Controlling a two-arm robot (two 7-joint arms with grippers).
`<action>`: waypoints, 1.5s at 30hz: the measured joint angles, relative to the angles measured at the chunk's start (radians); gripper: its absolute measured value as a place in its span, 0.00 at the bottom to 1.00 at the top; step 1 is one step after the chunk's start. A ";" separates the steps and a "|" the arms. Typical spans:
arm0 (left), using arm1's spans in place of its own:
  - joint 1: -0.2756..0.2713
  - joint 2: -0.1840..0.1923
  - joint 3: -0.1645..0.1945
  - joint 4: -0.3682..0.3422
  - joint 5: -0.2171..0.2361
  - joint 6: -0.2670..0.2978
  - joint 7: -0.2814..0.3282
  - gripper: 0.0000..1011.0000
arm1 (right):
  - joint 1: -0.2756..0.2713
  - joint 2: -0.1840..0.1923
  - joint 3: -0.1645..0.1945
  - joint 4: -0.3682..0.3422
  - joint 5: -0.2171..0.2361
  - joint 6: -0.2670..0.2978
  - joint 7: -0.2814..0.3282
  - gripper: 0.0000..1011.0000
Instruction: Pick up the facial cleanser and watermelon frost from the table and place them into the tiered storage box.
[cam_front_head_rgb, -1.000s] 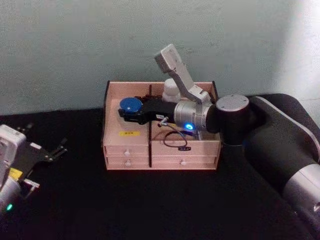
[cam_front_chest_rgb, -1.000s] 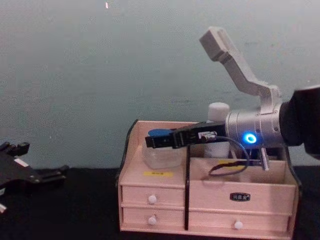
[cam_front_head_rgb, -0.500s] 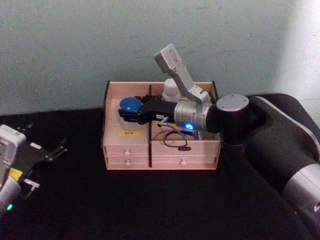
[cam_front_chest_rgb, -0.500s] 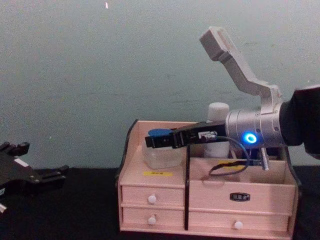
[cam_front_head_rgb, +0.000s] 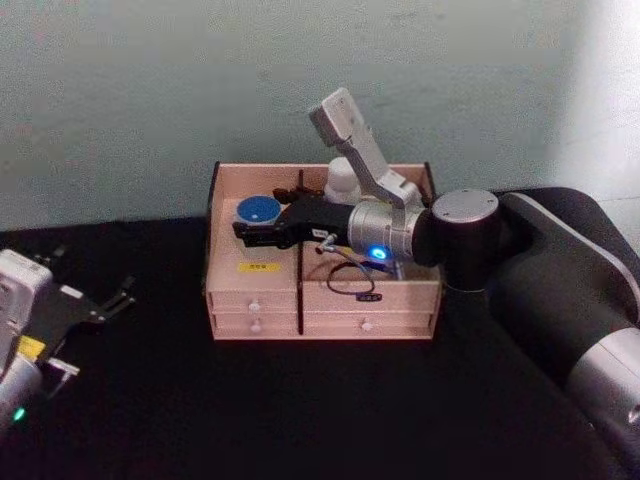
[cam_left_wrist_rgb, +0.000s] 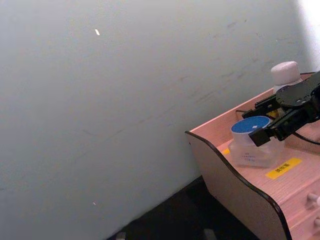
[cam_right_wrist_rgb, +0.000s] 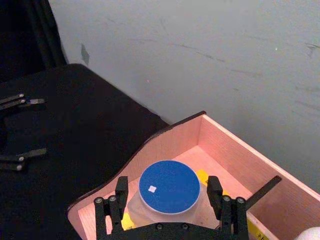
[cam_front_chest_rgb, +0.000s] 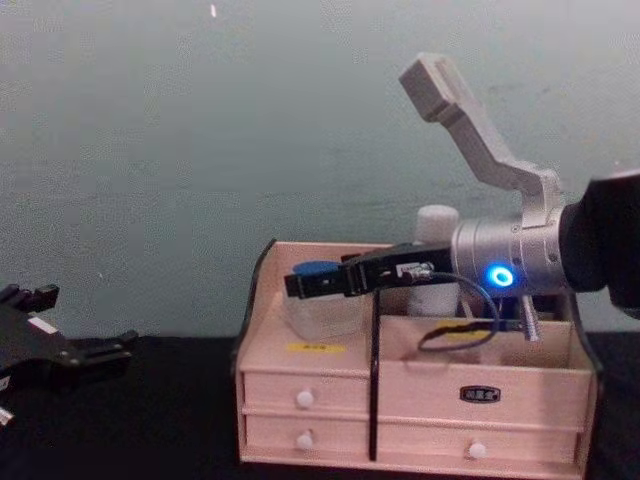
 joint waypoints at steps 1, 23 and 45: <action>0.000 0.000 0.000 0.000 0.000 0.000 0.000 0.99 | 0.000 0.000 0.000 0.000 0.000 0.000 0.000 0.99; 0.000 0.000 0.000 0.000 0.000 0.000 0.000 0.99 | -0.281 0.247 0.063 -0.499 0.074 0.007 0.071 0.99; 0.000 0.000 0.000 0.000 0.000 0.000 0.000 0.99 | -0.585 0.468 0.267 -0.783 0.083 0.001 -0.256 0.99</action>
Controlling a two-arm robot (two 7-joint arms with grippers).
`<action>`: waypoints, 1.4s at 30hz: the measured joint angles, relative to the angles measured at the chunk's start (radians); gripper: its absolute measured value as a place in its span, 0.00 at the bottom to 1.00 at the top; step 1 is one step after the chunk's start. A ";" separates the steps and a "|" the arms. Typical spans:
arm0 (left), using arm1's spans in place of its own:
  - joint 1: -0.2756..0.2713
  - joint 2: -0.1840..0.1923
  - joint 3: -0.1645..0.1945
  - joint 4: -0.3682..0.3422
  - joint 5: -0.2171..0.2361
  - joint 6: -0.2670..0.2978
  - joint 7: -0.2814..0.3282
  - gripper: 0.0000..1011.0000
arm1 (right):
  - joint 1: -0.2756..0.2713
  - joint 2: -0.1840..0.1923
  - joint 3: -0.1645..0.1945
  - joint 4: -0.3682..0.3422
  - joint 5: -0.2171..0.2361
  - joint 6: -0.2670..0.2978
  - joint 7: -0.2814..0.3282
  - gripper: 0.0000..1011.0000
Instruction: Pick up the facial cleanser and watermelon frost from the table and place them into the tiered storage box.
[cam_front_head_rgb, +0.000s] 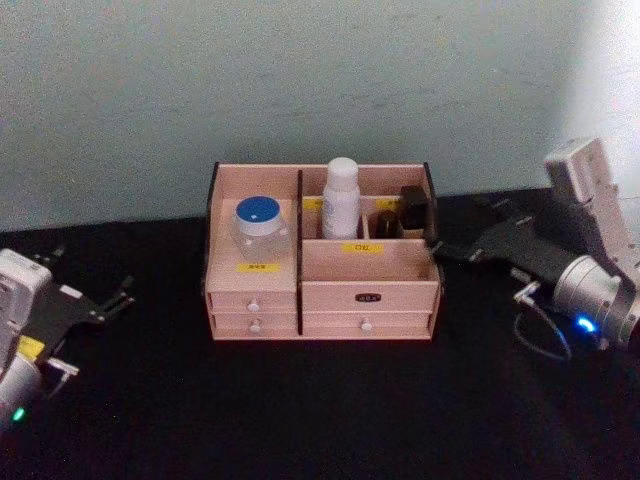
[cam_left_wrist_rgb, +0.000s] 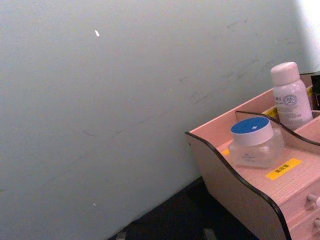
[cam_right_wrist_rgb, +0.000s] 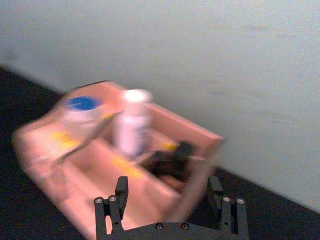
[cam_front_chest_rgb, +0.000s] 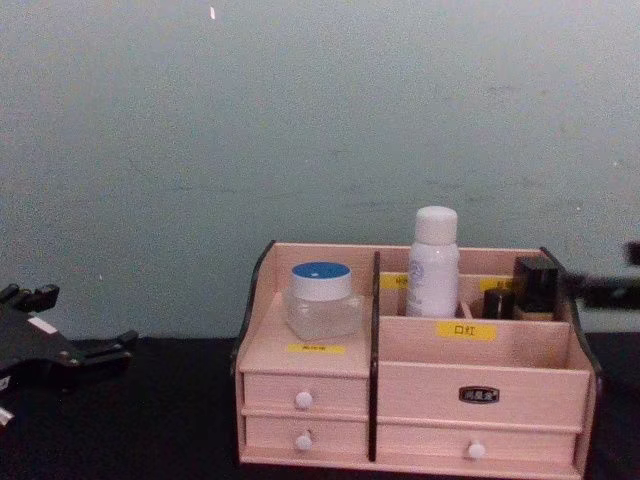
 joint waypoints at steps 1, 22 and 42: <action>0.000 0.000 0.000 0.000 0.000 0.000 0.000 0.99 | -0.009 -0.021 0.024 0.001 -0.012 0.003 -0.059 0.99; 0.000 0.000 0.000 0.000 0.000 0.000 0.000 0.99 | 0.009 -0.241 0.018 0.221 -0.315 -0.032 -0.505 0.99; 0.000 0.000 0.000 0.000 0.000 0.000 0.000 0.99 | 0.029 -0.273 0.013 0.294 -0.346 -0.042 -0.516 0.99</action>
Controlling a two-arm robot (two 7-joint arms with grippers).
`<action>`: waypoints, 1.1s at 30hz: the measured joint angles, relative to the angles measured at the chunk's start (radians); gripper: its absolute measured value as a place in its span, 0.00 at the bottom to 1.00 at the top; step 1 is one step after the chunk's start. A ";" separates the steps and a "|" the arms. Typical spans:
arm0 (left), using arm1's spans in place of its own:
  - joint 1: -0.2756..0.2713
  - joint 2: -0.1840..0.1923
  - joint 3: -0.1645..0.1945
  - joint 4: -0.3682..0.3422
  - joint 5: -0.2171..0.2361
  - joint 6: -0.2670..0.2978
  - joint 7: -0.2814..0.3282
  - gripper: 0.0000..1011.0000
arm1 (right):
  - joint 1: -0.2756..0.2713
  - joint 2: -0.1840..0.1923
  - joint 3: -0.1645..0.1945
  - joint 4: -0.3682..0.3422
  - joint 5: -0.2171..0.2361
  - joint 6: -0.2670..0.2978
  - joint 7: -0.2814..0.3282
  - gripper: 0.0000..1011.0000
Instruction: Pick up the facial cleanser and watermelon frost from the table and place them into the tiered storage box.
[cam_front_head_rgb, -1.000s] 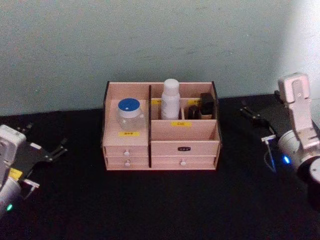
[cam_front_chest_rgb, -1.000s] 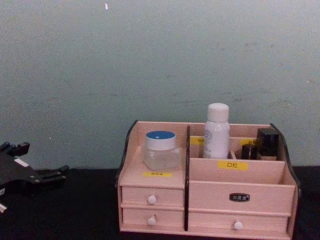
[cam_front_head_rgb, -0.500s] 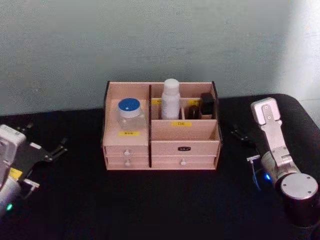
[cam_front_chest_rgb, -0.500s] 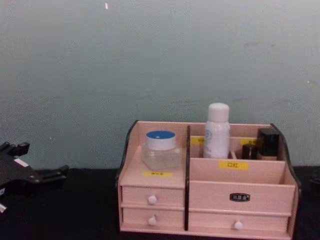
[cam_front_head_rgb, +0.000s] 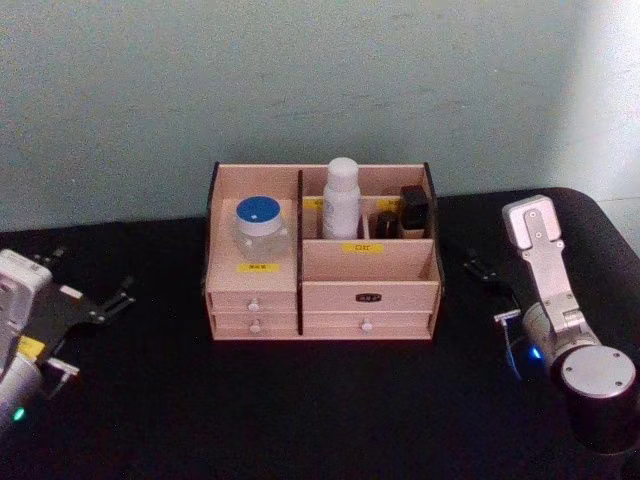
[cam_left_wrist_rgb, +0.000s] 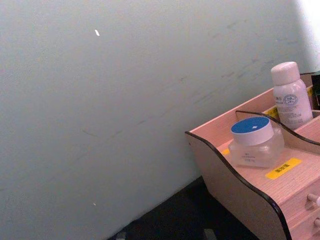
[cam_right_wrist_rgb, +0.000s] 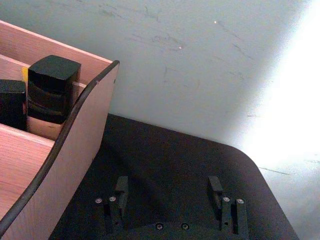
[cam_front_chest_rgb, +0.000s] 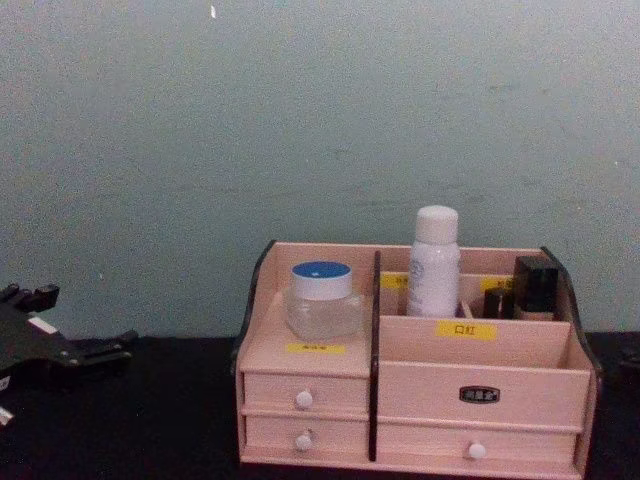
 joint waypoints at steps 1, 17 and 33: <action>0.000 0.000 0.000 0.000 0.000 0.000 0.000 0.99 | 0.000 0.000 0.000 -0.001 0.000 0.000 0.000 0.99; 0.000 0.000 0.000 0.000 0.000 0.000 0.000 0.99 | -0.002 0.003 -0.001 -0.006 0.002 0.001 0.003 0.99; 0.000 0.000 0.000 0.000 0.000 0.000 0.000 0.99 | -0.003 0.003 -0.001 -0.007 0.003 0.001 0.004 0.99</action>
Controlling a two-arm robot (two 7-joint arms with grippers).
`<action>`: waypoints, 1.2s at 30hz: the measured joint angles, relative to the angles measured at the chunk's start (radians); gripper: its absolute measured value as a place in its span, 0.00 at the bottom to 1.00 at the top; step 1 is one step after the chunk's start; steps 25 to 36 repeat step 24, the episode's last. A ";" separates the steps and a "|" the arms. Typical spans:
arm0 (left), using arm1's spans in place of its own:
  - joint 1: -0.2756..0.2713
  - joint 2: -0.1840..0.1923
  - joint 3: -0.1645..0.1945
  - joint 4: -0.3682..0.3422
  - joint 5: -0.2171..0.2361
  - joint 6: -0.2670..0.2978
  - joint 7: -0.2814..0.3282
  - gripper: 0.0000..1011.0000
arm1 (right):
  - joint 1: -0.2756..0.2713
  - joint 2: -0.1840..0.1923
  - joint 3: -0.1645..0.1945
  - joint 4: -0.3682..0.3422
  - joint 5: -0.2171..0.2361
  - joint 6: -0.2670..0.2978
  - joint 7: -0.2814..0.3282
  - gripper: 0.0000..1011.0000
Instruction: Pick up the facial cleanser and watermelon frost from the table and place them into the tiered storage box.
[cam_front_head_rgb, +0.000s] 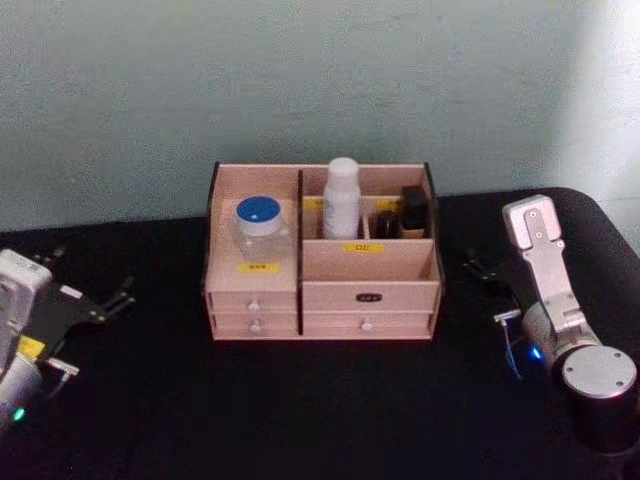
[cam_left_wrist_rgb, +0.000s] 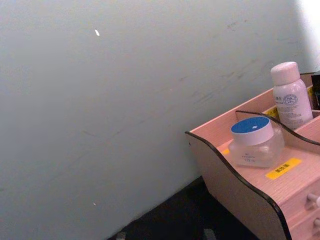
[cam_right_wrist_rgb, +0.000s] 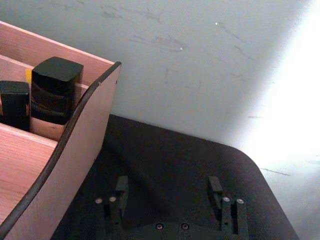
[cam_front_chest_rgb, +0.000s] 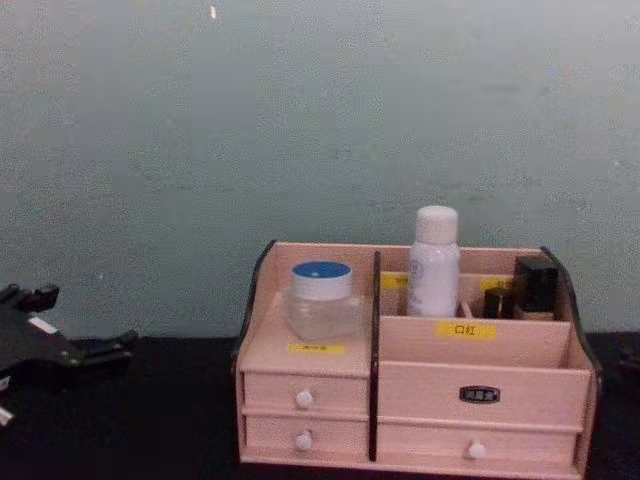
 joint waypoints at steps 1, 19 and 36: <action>0.000 0.000 0.000 0.000 0.000 0.000 0.000 0.99 | 0.000 0.000 0.000 0.000 0.000 0.000 0.000 0.99; 0.000 0.000 0.000 0.000 0.000 0.000 0.000 0.99 | 0.000 0.000 0.000 0.000 0.000 0.000 0.000 0.99; 0.000 0.000 0.000 0.000 0.000 0.000 0.000 0.99 | 0.000 0.000 0.000 0.000 0.000 0.000 0.000 0.99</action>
